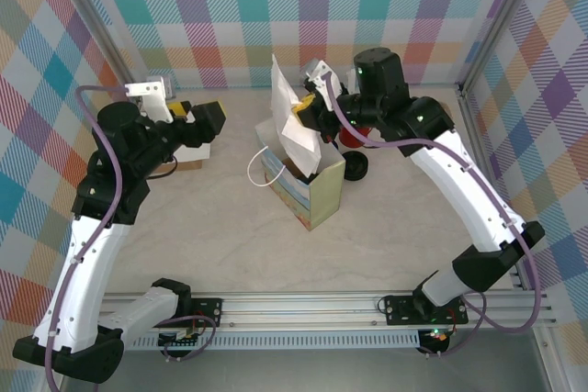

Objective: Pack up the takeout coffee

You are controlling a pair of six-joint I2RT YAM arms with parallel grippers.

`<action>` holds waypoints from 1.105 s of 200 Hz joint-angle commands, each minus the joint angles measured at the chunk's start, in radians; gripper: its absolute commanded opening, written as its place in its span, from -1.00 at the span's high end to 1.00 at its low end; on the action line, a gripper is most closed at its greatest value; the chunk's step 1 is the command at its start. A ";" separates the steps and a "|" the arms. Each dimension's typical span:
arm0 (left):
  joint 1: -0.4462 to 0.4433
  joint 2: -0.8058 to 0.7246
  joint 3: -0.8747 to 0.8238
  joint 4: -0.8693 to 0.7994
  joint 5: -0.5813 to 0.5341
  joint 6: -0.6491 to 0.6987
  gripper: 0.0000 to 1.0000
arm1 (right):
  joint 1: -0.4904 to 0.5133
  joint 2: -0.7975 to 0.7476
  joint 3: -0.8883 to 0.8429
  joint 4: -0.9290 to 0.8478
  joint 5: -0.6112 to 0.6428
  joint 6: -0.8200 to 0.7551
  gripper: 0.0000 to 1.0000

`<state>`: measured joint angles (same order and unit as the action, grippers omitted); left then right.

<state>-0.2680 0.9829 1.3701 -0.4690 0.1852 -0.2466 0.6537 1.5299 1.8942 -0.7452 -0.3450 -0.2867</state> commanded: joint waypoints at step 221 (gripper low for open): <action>-0.016 -0.015 -0.025 -0.009 -0.046 0.015 -0.81 | 0.002 0.375 0.093 -0.414 0.068 -0.066 1.00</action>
<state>-0.2680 0.9791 1.3449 -0.4725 0.1532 -0.2459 0.6445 1.8954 1.9907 -1.1057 -0.2859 -0.3305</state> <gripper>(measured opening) 0.901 0.055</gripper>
